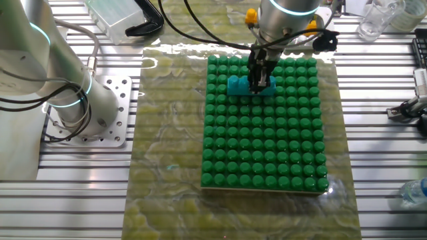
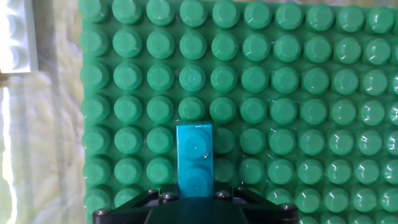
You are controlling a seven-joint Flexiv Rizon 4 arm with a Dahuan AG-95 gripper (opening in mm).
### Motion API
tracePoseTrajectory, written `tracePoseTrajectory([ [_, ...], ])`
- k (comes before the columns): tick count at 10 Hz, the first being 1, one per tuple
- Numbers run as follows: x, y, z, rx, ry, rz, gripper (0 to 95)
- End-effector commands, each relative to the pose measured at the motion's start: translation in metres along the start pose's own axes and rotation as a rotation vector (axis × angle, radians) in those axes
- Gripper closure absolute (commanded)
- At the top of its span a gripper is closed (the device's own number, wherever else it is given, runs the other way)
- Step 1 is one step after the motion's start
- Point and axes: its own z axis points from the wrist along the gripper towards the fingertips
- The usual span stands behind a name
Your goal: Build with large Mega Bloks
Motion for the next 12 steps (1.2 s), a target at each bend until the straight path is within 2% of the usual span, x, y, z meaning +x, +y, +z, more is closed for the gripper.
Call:
tracePoseTrajectory([
  [1, -0.001, 0.002, -0.002, 0.016, 0.004, 0.016, 95.0],
  [8, -0.007, 0.004, 0.005, 0.016, 0.018, 0.023, 95.0],
  [9, -0.01, 0.006, 0.009, 0.01, 0.018, 0.026, 95.0],
  [10, -0.013, 0.008, 0.012, 0.017, 0.018, 0.031, 95.0],
  [12, -0.013, 0.008, 0.013, 0.042, 0.056, 0.032, 95.0],
])
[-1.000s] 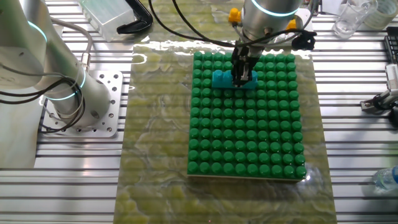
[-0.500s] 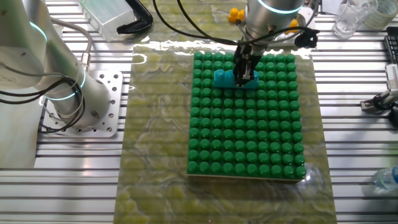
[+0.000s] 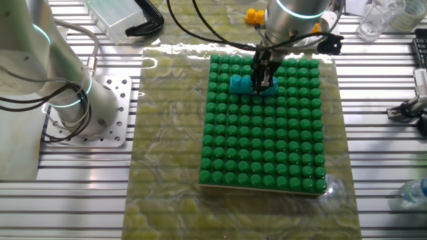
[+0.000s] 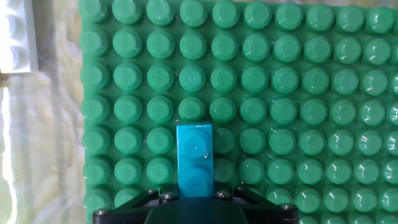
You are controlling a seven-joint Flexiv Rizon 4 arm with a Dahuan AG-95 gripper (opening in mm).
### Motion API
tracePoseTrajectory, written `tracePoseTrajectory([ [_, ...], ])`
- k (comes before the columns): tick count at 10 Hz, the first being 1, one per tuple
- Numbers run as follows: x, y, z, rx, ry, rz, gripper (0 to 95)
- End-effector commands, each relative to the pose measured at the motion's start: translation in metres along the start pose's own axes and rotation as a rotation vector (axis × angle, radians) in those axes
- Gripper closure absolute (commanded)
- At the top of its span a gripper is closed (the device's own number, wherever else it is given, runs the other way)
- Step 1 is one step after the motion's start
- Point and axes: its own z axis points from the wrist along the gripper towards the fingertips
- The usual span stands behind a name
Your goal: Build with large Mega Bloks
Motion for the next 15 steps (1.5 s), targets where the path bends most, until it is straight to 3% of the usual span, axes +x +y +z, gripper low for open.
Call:
tracePoseTrajectory([
  [1, -0.0001, -0.0003, 0.0021, 0.016, 0.027, -0.008, 95.0],
  [5, -0.0031, 0.0035, 0.006, 0.029, 0.031, -0.013, 95.0],
  [6, -0.0014, 0.002, 0.0052, 0.069, 0.029, -0.012, 95.0],
  [7, -0.0007, 0.0015, 0.0046, 0.07, 0.027, -0.013, 95.0],
  [11, 0.0018, 0.001, 0.001, 0.057, -0.004, -0.018, 95.0],
  [14, -0.0005, 0.0003, 0.0054, 0.036, -0.04, -0.042, 95.0],
  [15, -0.0011, 0.0003, 0.0052, 0.027, -0.033, -0.041, 95.0],
])
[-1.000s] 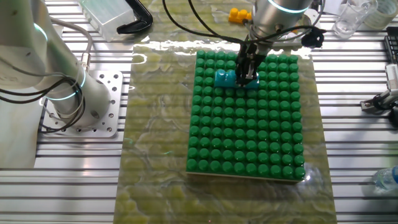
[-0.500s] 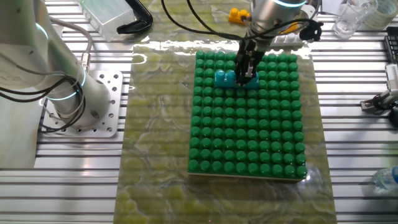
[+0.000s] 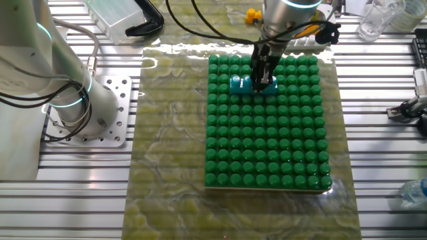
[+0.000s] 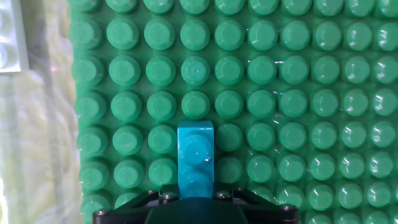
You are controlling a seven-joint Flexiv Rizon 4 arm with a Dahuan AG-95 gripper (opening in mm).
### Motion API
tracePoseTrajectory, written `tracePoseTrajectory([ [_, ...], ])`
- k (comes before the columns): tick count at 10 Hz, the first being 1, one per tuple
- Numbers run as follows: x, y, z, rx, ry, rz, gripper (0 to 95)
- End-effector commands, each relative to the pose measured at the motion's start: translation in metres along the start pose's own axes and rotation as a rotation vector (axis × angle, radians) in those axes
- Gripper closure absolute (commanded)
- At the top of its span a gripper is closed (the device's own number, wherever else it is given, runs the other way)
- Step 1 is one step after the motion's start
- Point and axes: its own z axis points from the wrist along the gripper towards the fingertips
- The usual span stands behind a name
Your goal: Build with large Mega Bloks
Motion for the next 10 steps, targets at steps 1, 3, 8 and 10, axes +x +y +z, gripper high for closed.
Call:
tracePoseTrajectory([
  [1, -0.001, -0.0006, -0.0012, -0.011, 0.009, -0.003, 95.0],
  [3, 0.0027, -0.0047, -0.0048, -0.067, 0.0, -0.047, 95.0],
  [8, 0.0, -0.0053, -0.0103, -0.076, 0.015, -0.097, 76.0],
  [10, -0.0014, -0.0053, -0.009, -0.077, 0.003, -0.114, 57.0],
])
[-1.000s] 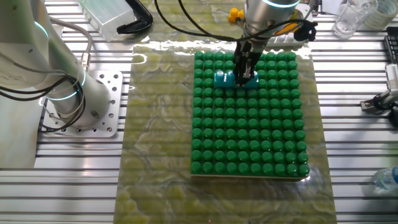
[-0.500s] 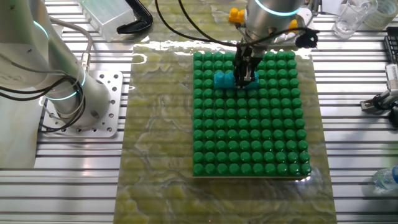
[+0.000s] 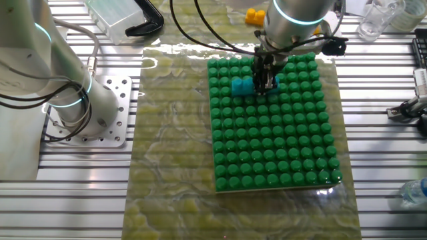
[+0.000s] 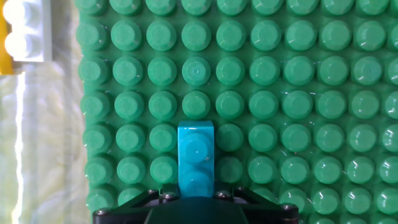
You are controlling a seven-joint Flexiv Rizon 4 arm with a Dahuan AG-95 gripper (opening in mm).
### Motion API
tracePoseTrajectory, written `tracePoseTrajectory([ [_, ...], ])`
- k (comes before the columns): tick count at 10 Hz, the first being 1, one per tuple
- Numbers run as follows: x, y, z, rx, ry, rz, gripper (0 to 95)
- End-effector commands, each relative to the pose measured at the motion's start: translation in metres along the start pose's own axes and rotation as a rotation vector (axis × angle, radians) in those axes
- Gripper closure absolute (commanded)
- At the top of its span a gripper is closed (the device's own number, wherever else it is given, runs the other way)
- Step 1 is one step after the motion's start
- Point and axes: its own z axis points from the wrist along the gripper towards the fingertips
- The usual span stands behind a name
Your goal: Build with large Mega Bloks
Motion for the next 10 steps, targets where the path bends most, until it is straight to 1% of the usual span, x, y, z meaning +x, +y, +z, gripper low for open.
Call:
tracePoseTrajectory([
  [1, -0.003, 0.0, 0.002, -0.002, -0.009, -0.007, 57.0],
  [6, -0.006, 0.001, 0.0, -0.002, -0.007, 0.004, 57.0],
  [7, -0.007, 0.002, -0.002, -0.002, -0.007, 0.006, 57.0],
  [8, -0.01, 0.003, -0.005, -0.002, -0.007, 0.006, 76.0],
  [10, -0.011, 0.003, -0.009, -0.001, -0.007, -0.002, 76.0],
])
